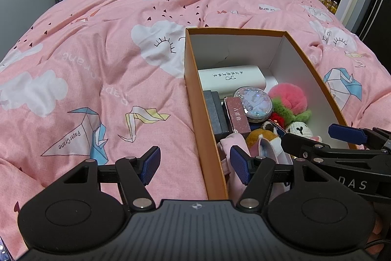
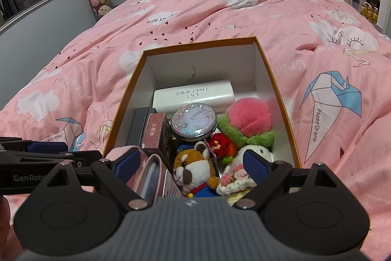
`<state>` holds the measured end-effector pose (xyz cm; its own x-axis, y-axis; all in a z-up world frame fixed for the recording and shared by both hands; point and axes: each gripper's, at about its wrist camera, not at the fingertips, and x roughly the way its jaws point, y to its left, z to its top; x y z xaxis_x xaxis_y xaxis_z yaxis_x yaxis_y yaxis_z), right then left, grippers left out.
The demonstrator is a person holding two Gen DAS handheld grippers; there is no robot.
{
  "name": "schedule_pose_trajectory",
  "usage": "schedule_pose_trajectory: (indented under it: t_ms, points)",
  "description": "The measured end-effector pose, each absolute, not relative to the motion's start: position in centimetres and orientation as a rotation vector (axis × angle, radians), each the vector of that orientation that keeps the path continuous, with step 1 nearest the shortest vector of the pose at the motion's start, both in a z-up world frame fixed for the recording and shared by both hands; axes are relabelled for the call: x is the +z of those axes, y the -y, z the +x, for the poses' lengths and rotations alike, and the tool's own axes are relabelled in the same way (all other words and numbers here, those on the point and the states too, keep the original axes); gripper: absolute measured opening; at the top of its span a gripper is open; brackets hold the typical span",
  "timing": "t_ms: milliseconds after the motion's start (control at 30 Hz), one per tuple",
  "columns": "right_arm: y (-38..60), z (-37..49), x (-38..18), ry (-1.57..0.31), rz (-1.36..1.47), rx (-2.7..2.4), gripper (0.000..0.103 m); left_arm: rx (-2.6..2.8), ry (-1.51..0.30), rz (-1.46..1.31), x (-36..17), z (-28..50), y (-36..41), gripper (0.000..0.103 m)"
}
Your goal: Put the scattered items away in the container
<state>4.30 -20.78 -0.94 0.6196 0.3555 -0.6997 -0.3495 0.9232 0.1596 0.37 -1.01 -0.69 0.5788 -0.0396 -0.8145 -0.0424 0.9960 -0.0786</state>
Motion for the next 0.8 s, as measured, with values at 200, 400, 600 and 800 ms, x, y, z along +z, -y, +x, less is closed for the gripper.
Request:
schedule_pose_trajectory:
  t_ms: [200, 400, 600, 800]
  points:
    - [20.7, 4.29, -1.09, -0.808, 0.009, 0.408, 0.092, 0.003, -0.953, -0.088, -0.72, 0.36, 0.99, 0.074]
    - [20.54, 4.22, -1.18, -0.808, 0.006, 0.407, 0.092, 0.003, -0.952, -0.087, -0.69, 0.34, 0.99, 0.073]
    - [20.4, 4.29, -1.1, -0.809, 0.0, 0.409, 0.092, 0.003, -0.954, -0.088, -0.69, 0.35, 0.93, 0.073]
    - [20.35, 4.36, -1.01, -0.81, -0.003, 0.41, 0.092, 0.003, -0.953, -0.087, -0.68, 0.33, 0.8, 0.073]
